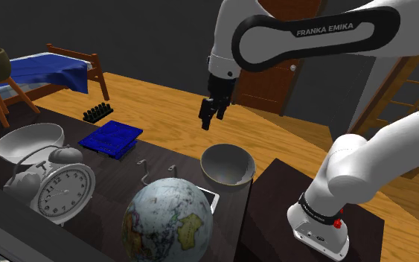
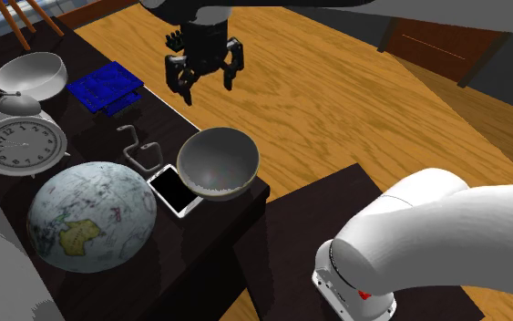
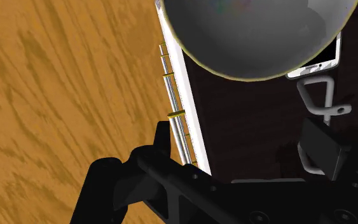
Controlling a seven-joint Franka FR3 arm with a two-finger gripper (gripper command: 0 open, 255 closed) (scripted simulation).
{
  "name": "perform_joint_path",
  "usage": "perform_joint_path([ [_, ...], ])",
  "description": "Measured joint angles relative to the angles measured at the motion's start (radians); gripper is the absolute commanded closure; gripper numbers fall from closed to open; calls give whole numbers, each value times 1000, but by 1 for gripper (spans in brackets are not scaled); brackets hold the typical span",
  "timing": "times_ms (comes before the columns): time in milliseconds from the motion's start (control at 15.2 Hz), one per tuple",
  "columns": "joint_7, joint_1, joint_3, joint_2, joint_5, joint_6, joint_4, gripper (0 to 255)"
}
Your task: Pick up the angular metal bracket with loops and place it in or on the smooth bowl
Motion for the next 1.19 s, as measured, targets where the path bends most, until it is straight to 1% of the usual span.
perform_joint_path([
  [396,36,44,86,165,10,113,52,0],
  [594,60,63,128,261,0,162,99,0],
  [858,82,87,171,372,-25,219,149,0],
  [1122,131,121,214,507,-75,259,238,0],
  [1188,137,126,218,522,-80,273,239,0],
])
